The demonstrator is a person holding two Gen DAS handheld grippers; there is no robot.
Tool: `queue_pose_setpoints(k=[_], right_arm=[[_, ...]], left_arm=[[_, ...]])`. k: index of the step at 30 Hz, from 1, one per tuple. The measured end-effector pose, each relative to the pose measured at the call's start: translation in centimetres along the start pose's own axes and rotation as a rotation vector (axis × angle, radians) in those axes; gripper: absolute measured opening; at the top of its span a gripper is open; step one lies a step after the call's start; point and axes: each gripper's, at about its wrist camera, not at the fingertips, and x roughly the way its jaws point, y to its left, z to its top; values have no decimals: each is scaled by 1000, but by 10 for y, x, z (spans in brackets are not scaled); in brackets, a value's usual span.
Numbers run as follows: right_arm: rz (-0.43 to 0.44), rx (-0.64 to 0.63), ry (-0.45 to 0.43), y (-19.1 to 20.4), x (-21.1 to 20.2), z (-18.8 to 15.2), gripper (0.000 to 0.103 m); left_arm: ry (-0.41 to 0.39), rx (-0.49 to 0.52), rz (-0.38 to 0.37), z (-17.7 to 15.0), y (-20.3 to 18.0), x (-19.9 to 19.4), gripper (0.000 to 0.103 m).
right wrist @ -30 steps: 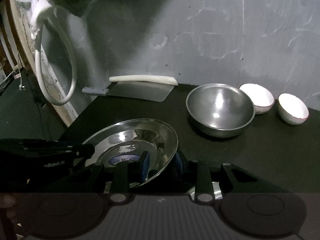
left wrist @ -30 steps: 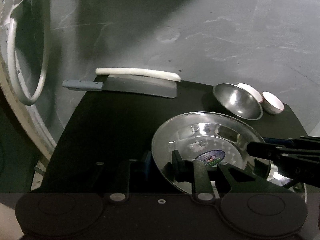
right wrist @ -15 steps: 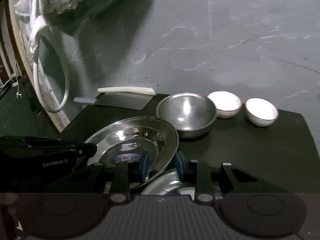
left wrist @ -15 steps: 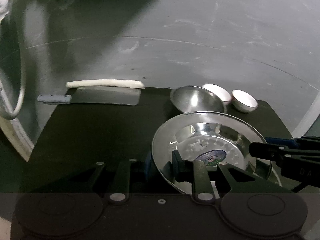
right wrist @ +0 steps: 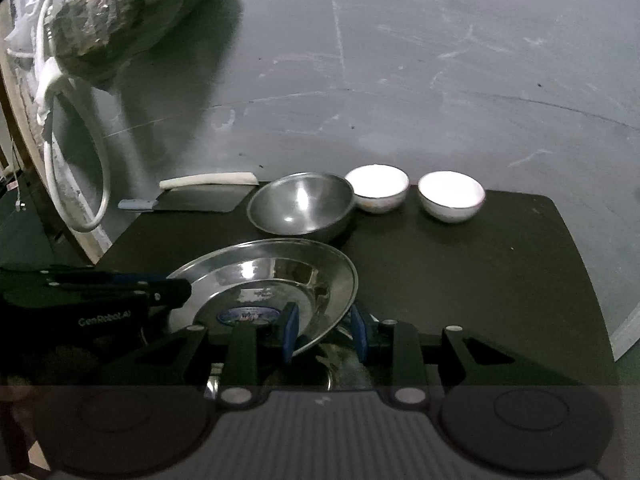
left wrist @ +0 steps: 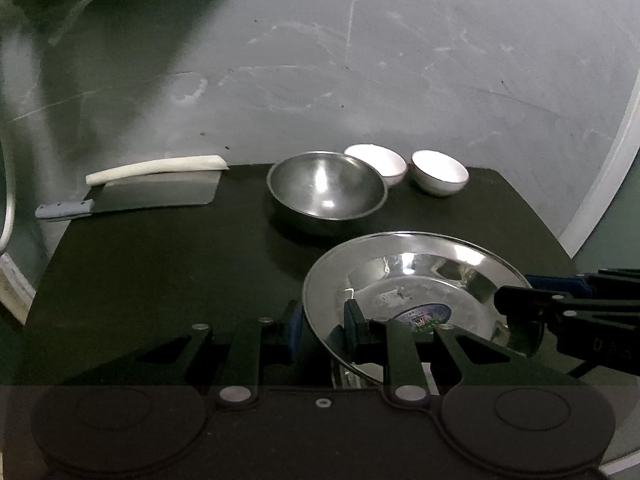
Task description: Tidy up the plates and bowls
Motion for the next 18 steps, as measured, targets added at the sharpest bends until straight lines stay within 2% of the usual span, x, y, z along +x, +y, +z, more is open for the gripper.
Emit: queue_pose_setpoints(k=[18], right_arm=[[33, -15, 77, -24, -2, -18, 33]], left_arm=[[69, 54, 23, -16, -21, 3, 24]])
